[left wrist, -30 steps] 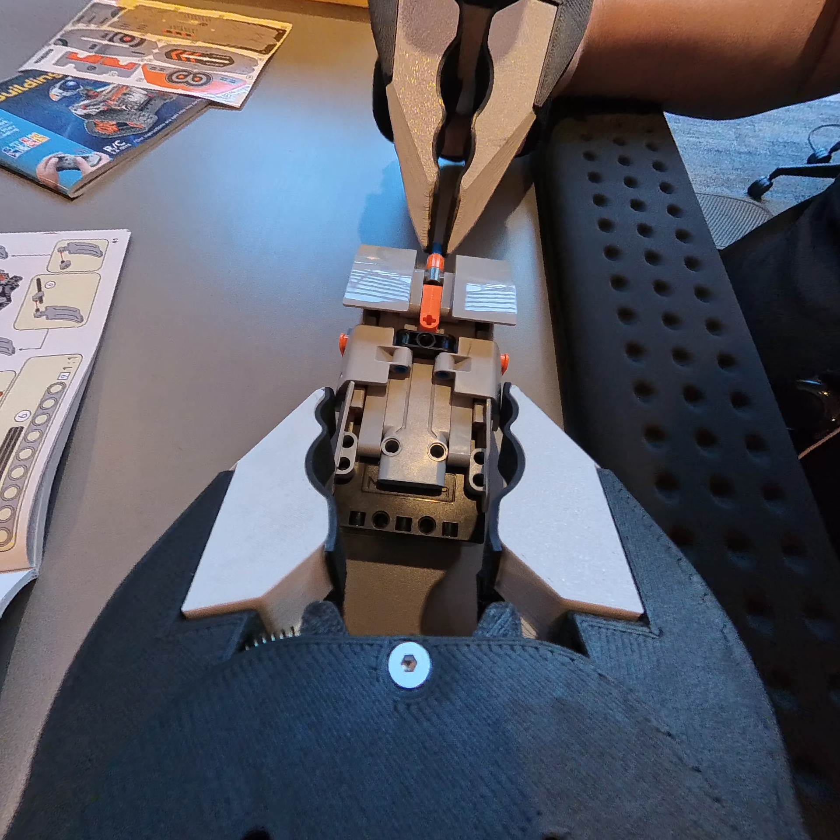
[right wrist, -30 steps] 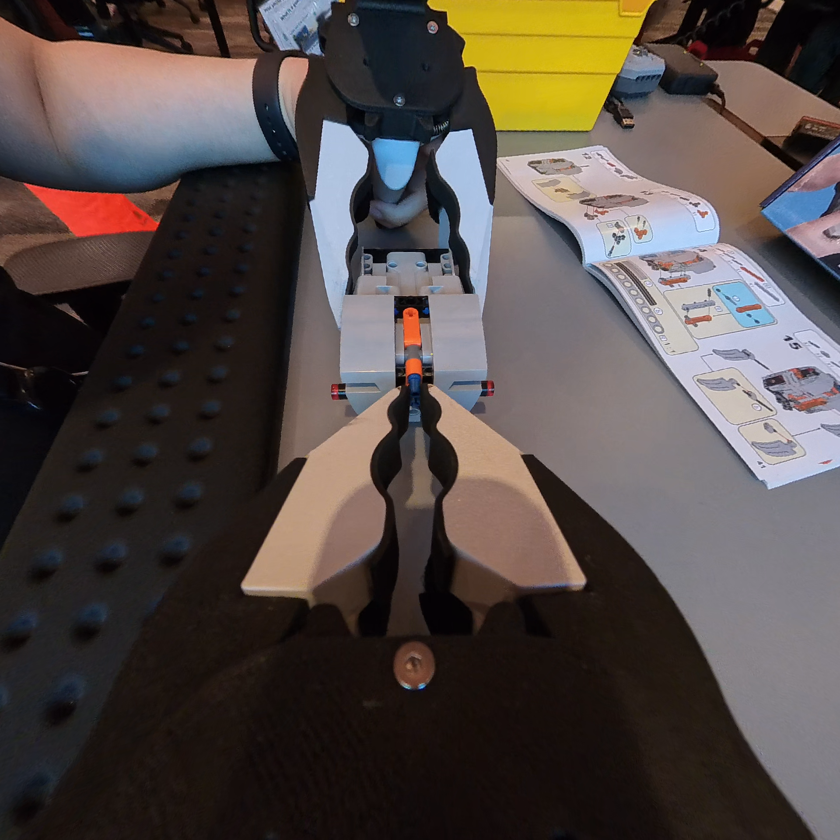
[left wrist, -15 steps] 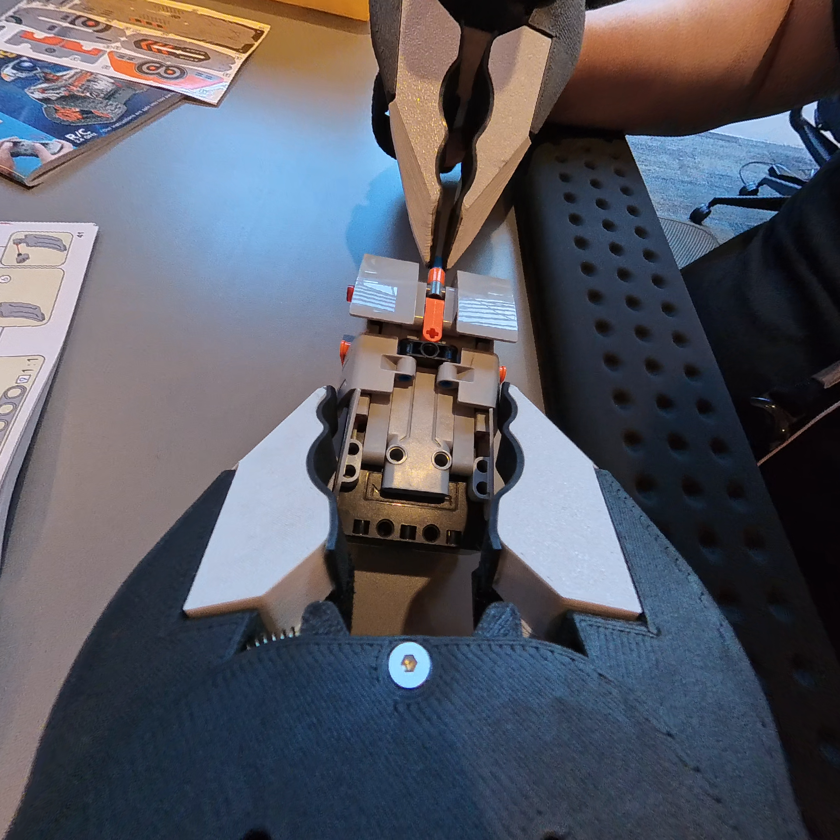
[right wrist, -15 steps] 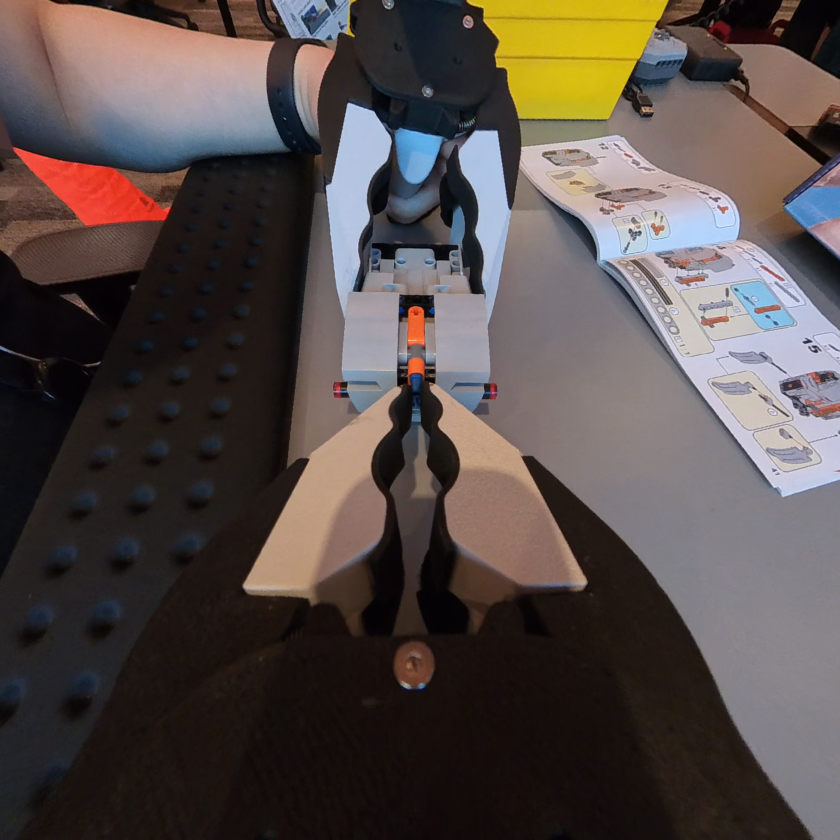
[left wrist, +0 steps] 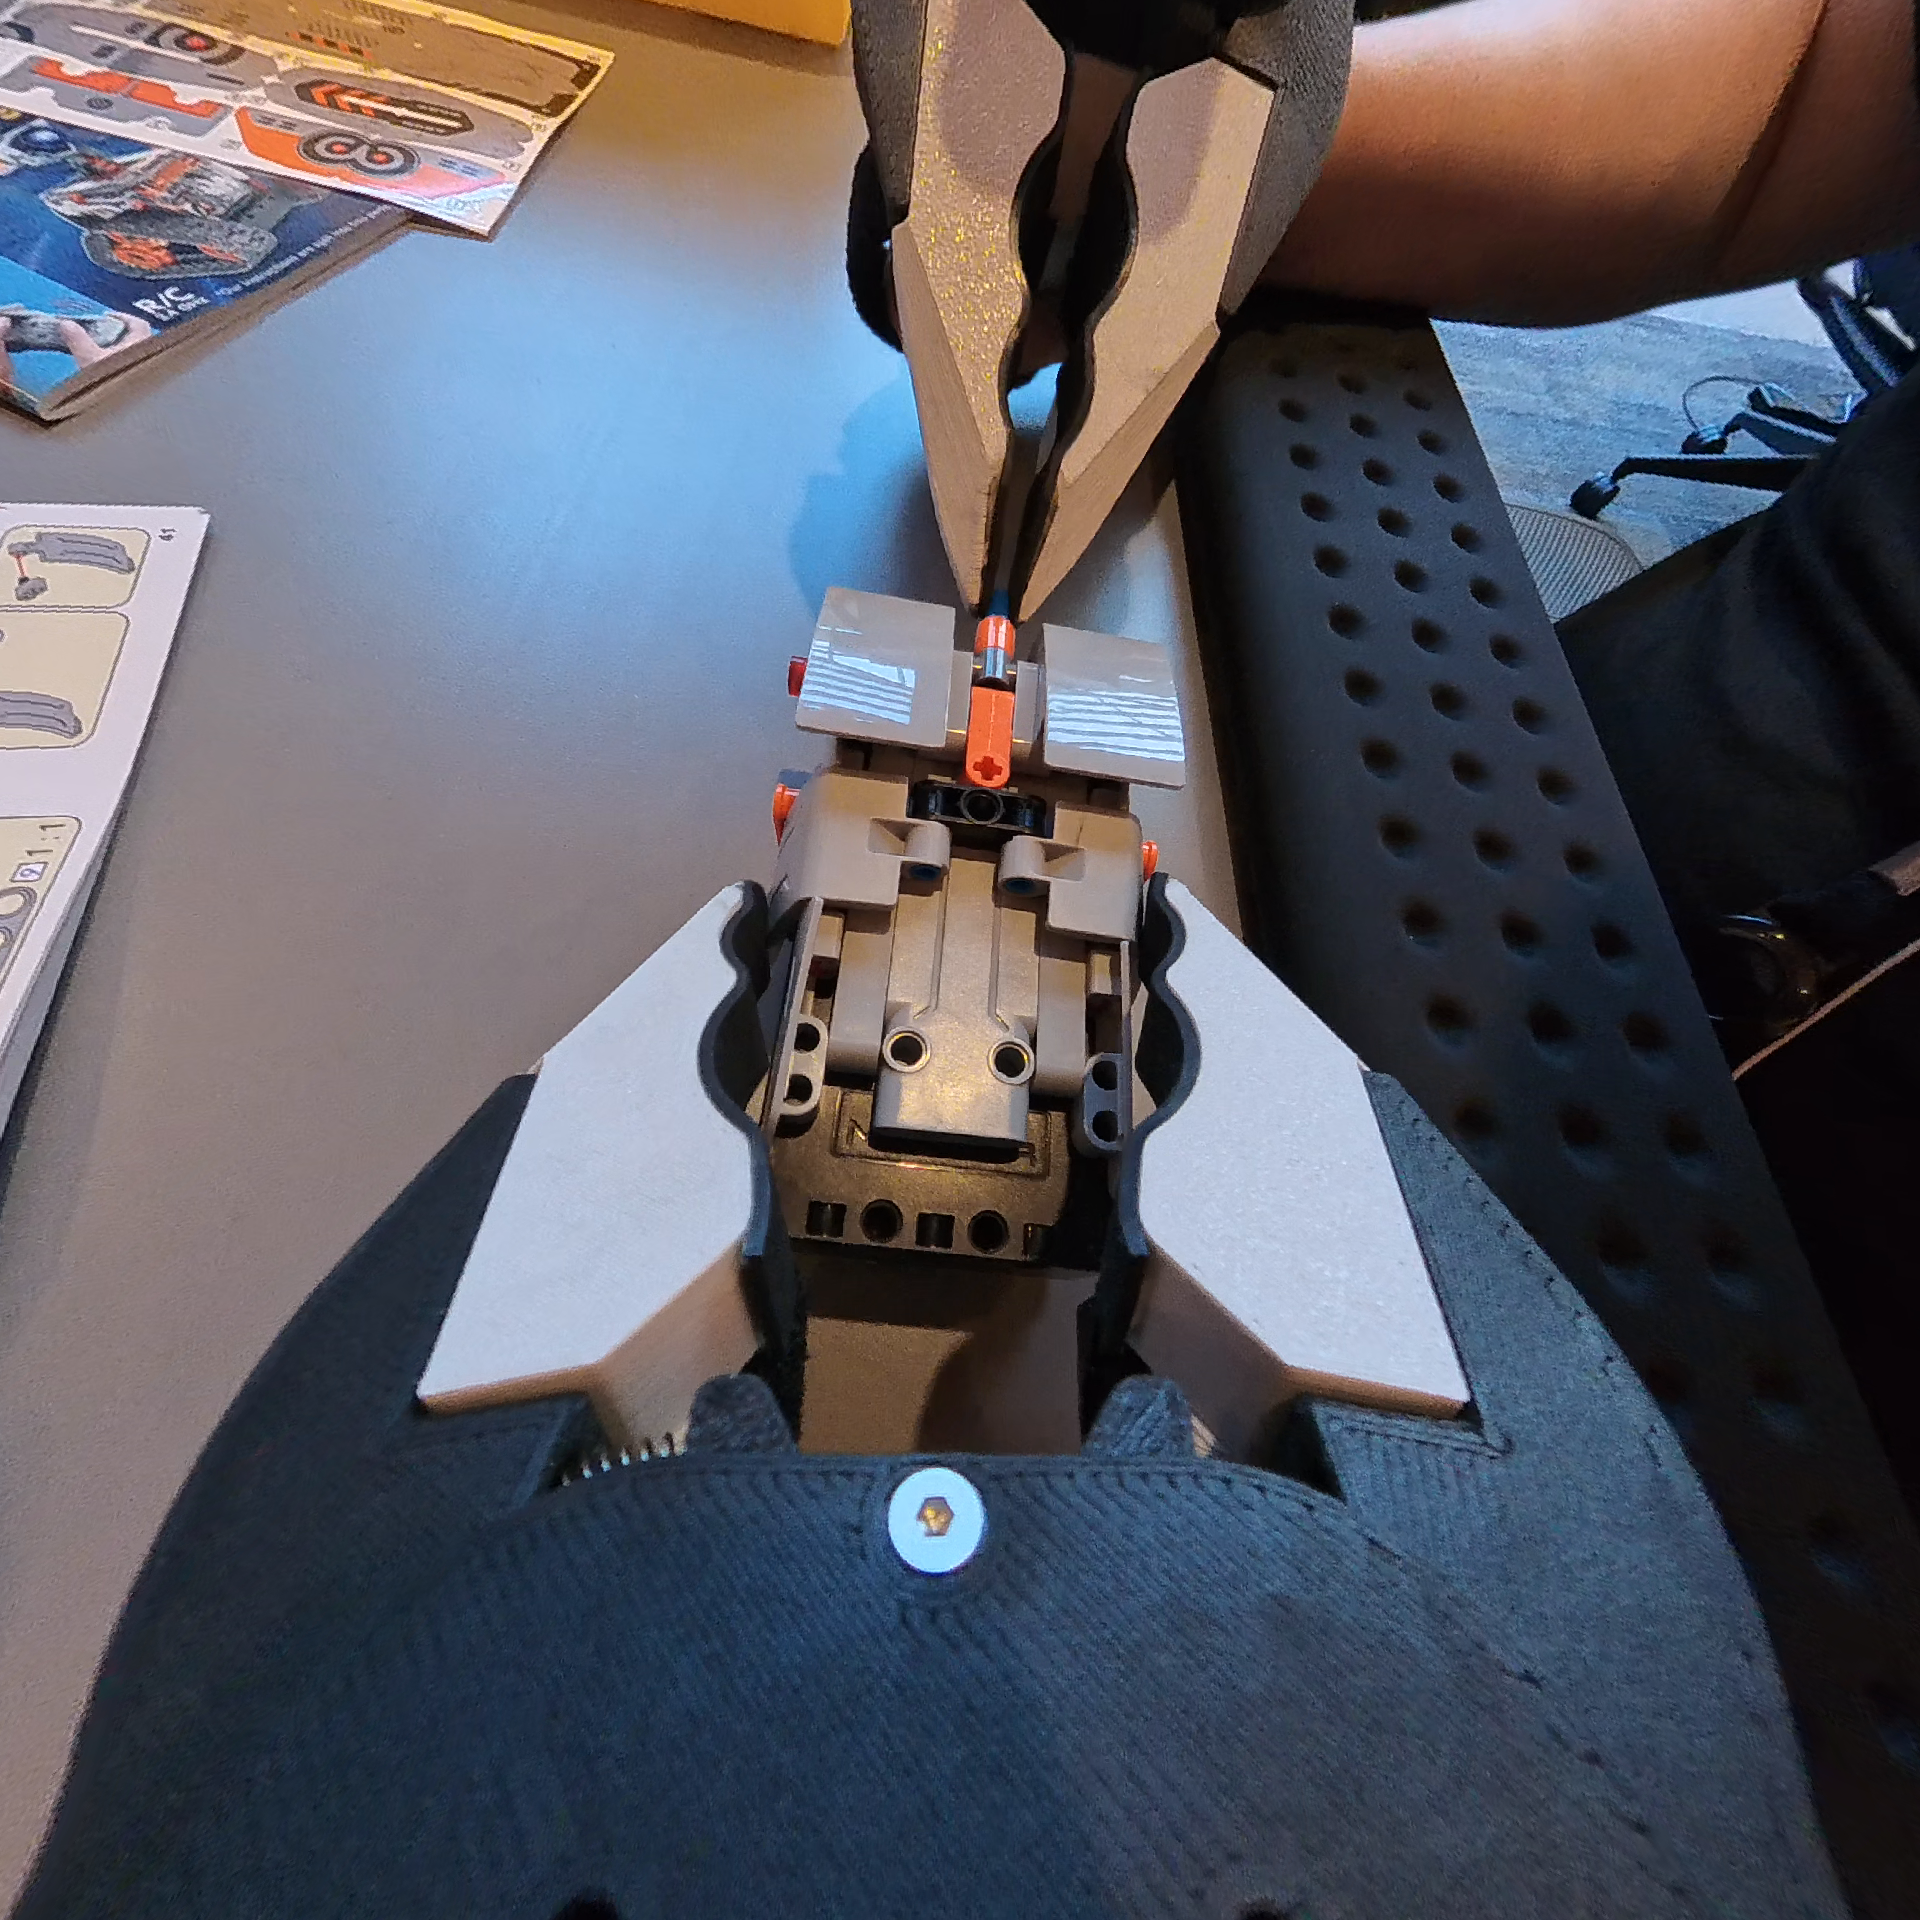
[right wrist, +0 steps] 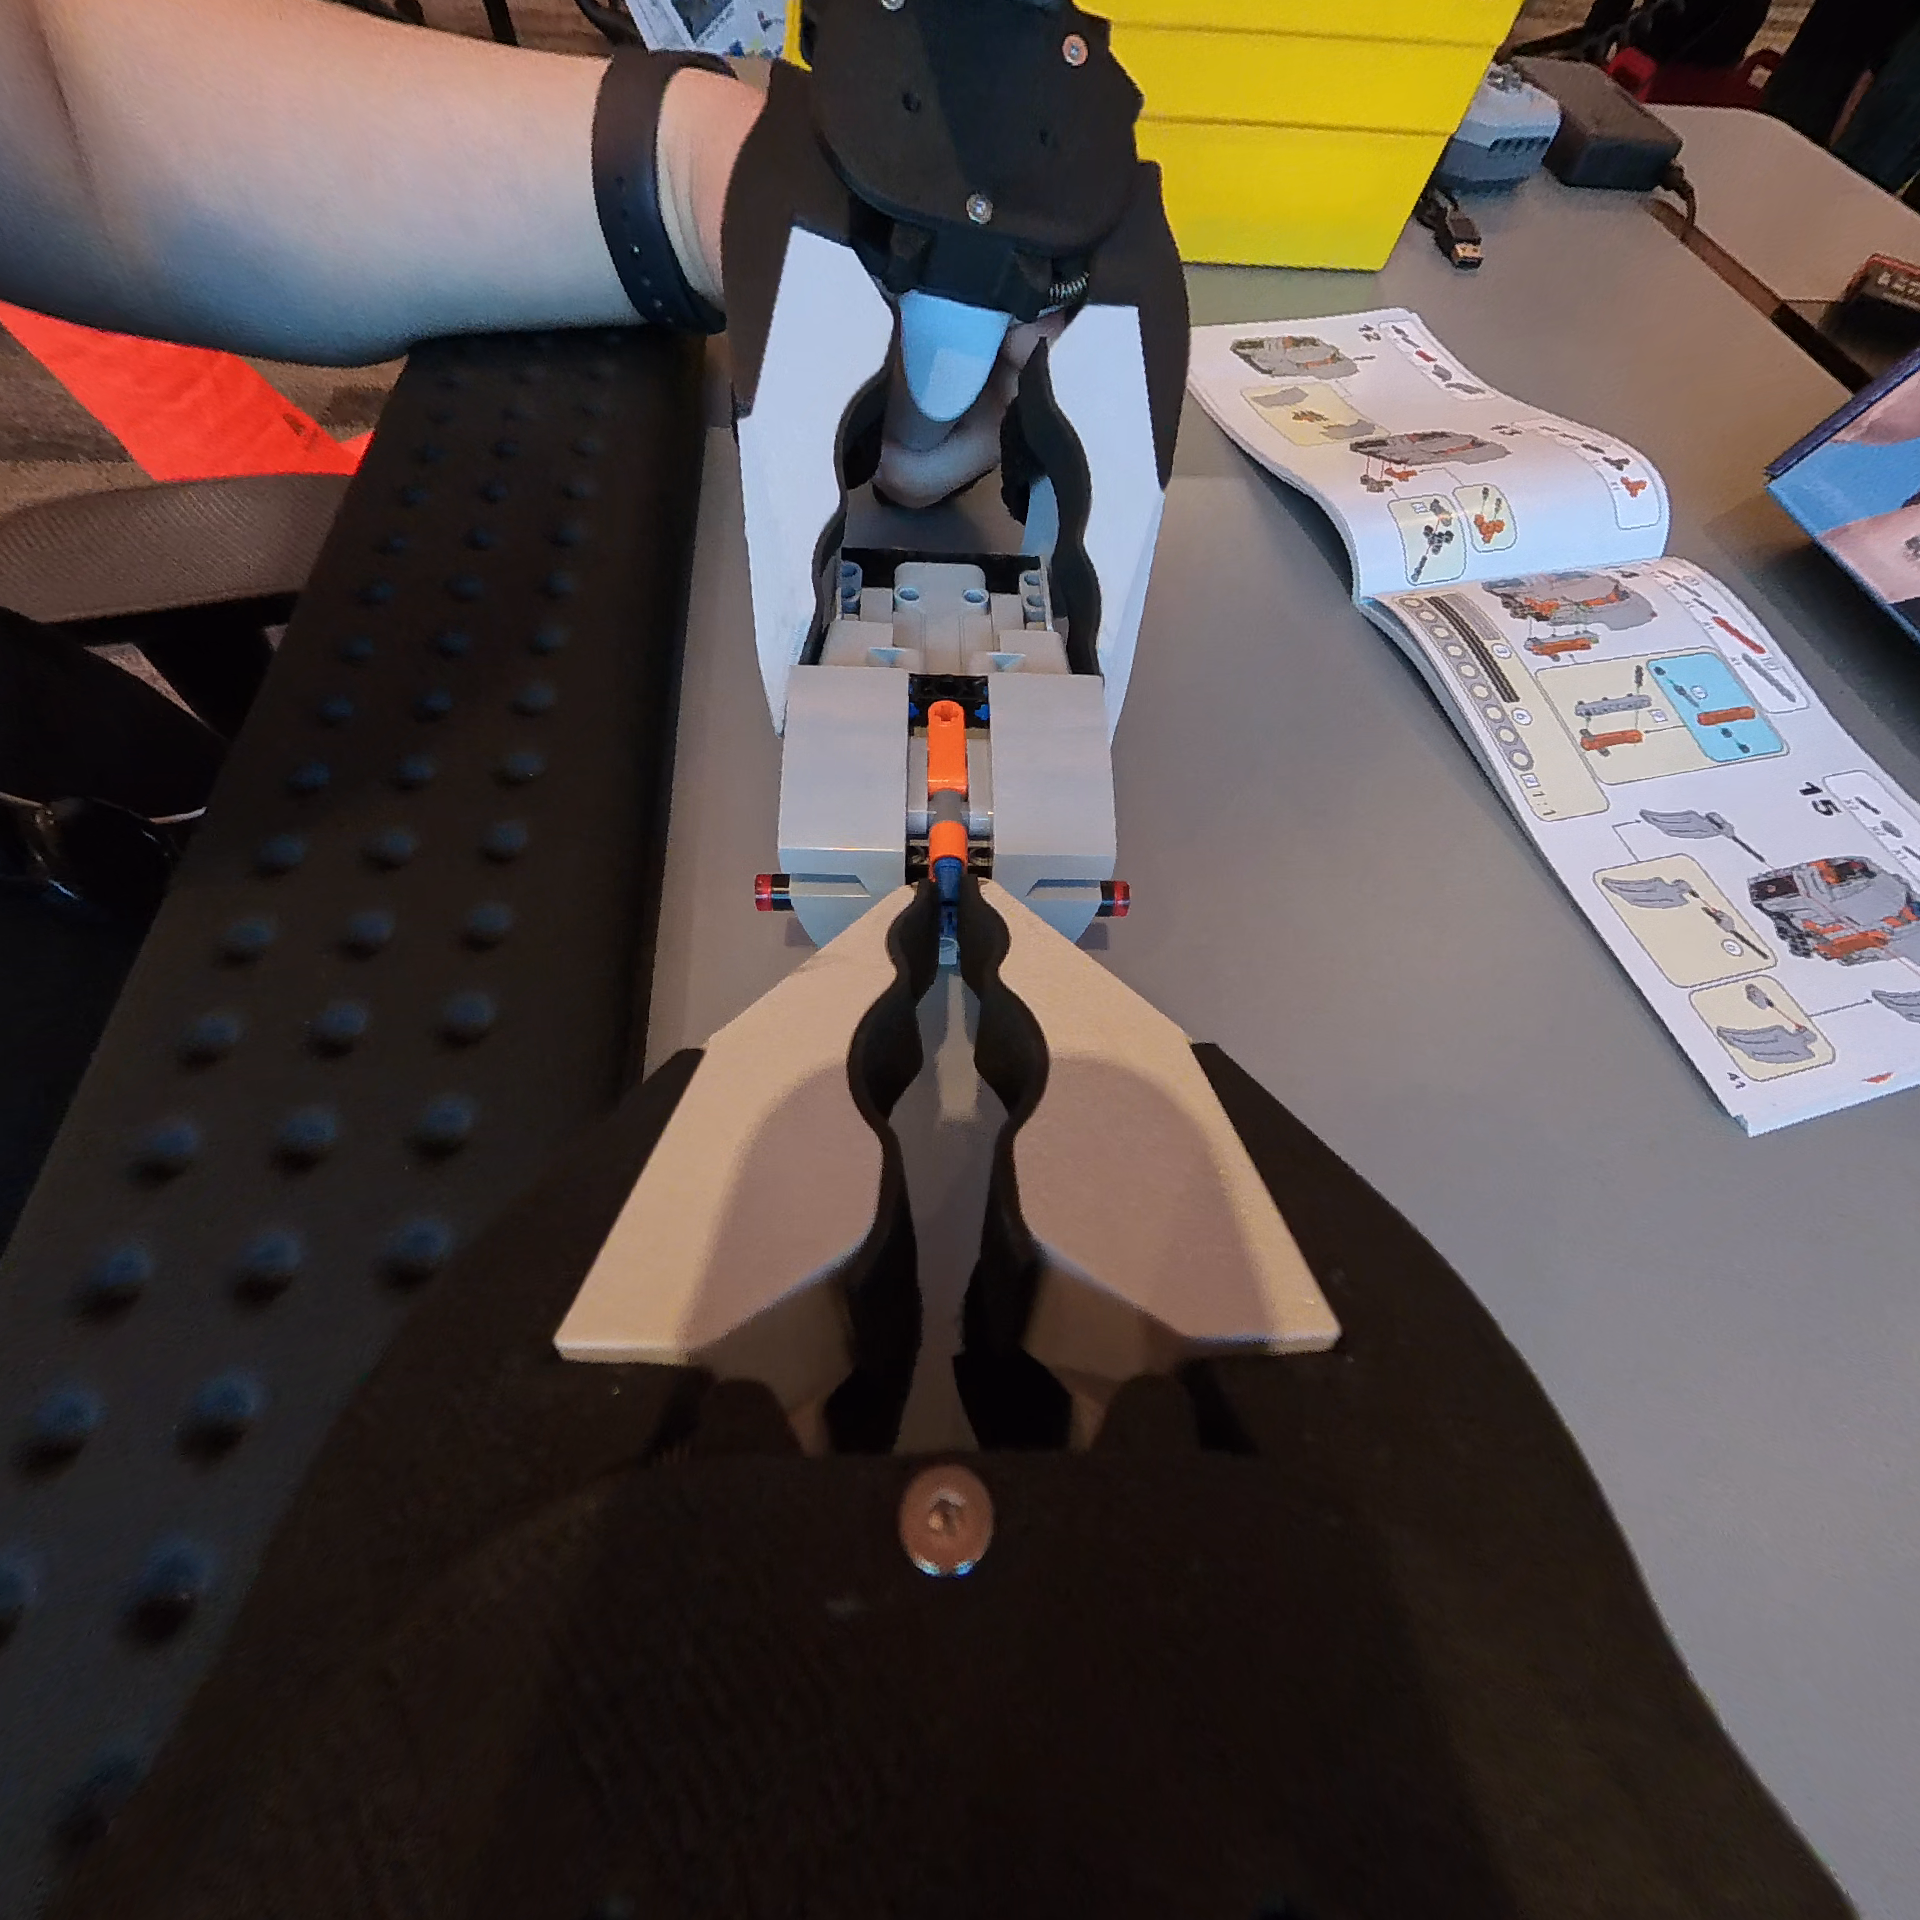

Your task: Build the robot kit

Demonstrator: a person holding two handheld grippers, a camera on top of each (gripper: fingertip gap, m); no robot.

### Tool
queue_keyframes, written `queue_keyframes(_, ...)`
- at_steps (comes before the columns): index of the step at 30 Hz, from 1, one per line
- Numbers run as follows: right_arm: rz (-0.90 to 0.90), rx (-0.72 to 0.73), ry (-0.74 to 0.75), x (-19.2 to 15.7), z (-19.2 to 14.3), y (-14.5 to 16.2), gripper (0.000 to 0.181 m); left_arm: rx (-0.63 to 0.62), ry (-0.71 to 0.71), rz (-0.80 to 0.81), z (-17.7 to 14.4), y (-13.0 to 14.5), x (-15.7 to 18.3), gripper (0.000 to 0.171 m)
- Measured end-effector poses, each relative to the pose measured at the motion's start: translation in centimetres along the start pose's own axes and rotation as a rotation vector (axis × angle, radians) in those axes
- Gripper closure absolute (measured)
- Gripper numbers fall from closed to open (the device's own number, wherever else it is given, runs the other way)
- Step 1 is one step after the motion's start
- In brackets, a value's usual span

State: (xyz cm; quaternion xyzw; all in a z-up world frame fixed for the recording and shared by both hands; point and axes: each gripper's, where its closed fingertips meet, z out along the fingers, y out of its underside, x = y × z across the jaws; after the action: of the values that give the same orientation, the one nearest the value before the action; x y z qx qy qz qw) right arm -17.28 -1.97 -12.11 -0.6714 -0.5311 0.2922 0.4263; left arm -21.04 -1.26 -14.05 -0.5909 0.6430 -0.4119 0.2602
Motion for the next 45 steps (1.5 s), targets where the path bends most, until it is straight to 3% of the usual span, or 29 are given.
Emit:
queue_keyframes(13, 0.014, 0.037, -0.005, 0.2, 0.1, -0.2, 0.179, 0.0, -0.008, -0.019, 0.1, 0.0, 0.0, 0.1)
queue_keyframes(16, 0.024, -0.008, -0.01, 0.5, 0.3, 0.8, 0.152, 0.001, -0.009, -0.018, 0.1, 0.0, 0.0, 0.099)
queue_keyframes(19, -0.01, -0.031, -0.031, 0.0, 0.4, 1.3, 0.174, 0.001, -0.006, -0.02, 0.1, 0.0, 0.0, 0.099)
queue_keyframes(45, 0.065, 0.052, -0.041, 0.0, 0.1, -0.1, 0.179, 0.001, 0.006, -0.027, 0.1, 0.1, 0.1, 0.099)
